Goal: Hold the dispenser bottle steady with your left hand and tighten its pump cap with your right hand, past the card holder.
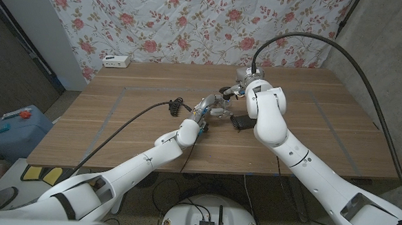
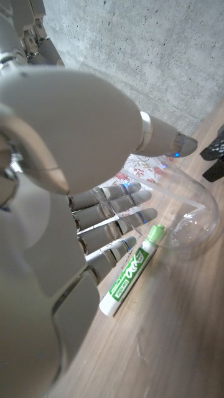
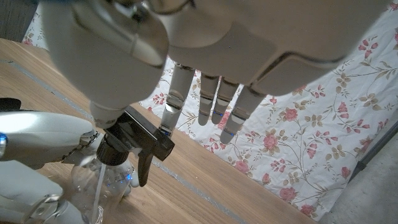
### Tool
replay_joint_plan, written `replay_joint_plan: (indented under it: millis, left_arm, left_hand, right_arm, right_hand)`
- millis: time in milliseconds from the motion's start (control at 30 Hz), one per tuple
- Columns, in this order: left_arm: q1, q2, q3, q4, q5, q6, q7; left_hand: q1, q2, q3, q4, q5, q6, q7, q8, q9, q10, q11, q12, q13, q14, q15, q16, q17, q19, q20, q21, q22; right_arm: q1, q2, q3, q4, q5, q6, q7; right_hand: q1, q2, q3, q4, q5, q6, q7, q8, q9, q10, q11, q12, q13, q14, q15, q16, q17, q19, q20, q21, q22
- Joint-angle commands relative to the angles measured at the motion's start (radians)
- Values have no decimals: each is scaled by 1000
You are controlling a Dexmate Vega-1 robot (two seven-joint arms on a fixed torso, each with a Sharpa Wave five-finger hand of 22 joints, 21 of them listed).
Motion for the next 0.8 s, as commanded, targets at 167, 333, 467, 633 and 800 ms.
replay_joint_plan:
  millis: [167, 333, 467, 633, 800]
  left_arm:
    - [-4, -2, 2, 5, -2, -3, 0]
    - [-4, -1, 2, 5, -3, -5, -1]
    - [-5, 0, 2, 4, -2, -5, -3]
    - [-3, 1, 1, 1, -4, -4, -3]
    - [-2, 2, 0, -1, -5, -3, -3]
  left_hand:
    - [-183, 183, 137, 142, 1, 167, -17, 3, 1, 4, -1, 3, 4, 9, -50, -1, -1, -1, -34, 4, 3]
    - [-184, 184, 138, 141, 1, 165, -18, 2, 1, 4, 2, 3, 4, 9, -49, -1, -1, -2, -34, 3, 3]
    - [-184, 183, 139, 140, 1, 166, -18, 3, 1, 4, 1, 3, 5, 9, -49, -1, -1, -1, -35, 4, 3]
    - [-185, 184, 140, 140, 1, 166, -20, 3, 1, 4, 1, 3, 5, 10, -50, -1, -1, -1, -35, 4, 3]
    - [-186, 185, 142, 139, 2, 166, -17, 4, 1, 3, 4, 3, 5, 9, -51, -1, -1, -2, -33, 4, 3]
  right_arm:
    - [-21, 34, 0, 40, -56, -13, -59]
    - [-23, 43, -4, 56, -77, -15, -71]
    - [-23, 50, -6, 68, -98, -18, -78]
    - [-26, 63, -4, 82, -117, -27, -87]
    - [-29, 74, 0, 87, -121, -34, -95]
  right_hand:
    - [8, 16, -3, -7, 2, 97, -1, 27, -1, 56, -9, 11, 1, 52, -14, 13, 2, 40, -9, 8, 2]
    - [11, 19, -2, -10, 1, 133, 0, 35, -2, 74, -10, 11, 1, 64, -20, 13, 3, 51, -11, 8, 3]
    - [12, 20, -2, -11, 0, 158, 0, 41, -3, 90, -14, 13, 0, 77, -26, 15, 3, 60, -15, 8, 3]
    - [16, 24, 0, -14, -3, 201, -1, 52, -5, 111, -23, 13, 0, 100, -34, 18, 4, 76, -19, 8, 3]
    - [17, 28, 1, -16, -6, 256, -3, 67, -6, 140, -15, 15, 0, 119, -40, 20, 5, 91, -22, 9, 3]
